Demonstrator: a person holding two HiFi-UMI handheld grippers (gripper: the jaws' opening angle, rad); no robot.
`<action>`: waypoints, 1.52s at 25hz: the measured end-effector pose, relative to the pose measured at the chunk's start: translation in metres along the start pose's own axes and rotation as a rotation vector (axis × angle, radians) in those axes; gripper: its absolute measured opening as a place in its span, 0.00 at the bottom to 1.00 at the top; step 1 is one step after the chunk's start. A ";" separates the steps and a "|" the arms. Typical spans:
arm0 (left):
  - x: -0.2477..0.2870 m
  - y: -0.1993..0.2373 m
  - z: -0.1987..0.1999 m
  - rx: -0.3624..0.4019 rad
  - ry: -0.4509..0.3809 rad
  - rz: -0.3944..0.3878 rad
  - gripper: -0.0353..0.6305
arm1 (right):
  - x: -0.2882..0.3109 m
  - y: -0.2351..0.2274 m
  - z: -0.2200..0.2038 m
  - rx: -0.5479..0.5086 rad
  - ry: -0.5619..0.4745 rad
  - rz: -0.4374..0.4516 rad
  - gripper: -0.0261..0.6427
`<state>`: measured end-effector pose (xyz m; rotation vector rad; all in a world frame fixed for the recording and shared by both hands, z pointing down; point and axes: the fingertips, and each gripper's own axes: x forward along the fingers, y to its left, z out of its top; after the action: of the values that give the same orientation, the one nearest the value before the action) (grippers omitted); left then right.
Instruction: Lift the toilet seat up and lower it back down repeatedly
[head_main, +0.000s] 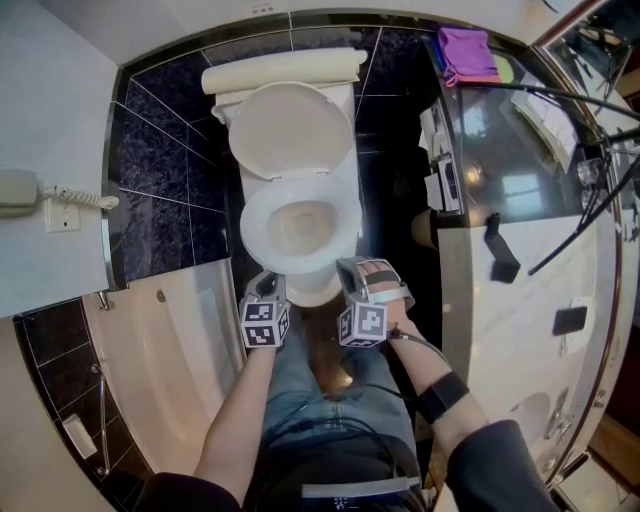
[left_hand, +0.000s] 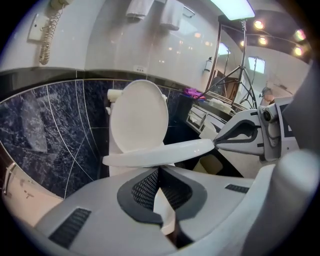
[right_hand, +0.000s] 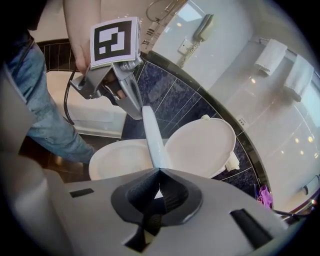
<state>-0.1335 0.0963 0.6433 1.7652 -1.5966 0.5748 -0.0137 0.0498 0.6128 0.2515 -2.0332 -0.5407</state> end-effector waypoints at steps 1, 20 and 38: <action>0.001 -0.001 -0.006 0.000 0.010 -0.001 0.05 | -0.003 0.004 -0.004 0.007 0.000 0.001 0.06; 0.043 -0.011 -0.153 0.073 0.134 -0.086 0.05 | 0.050 0.047 -0.104 0.315 0.098 0.006 0.07; 0.109 -0.008 -0.297 0.156 0.422 -0.144 0.05 | 0.121 0.125 -0.136 0.350 0.124 0.086 0.07</action>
<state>-0.0741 0.2392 0.9188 1.7103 -1.1521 0.9507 0.0489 0.0755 0.8223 0.3938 -1.9984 -0.1092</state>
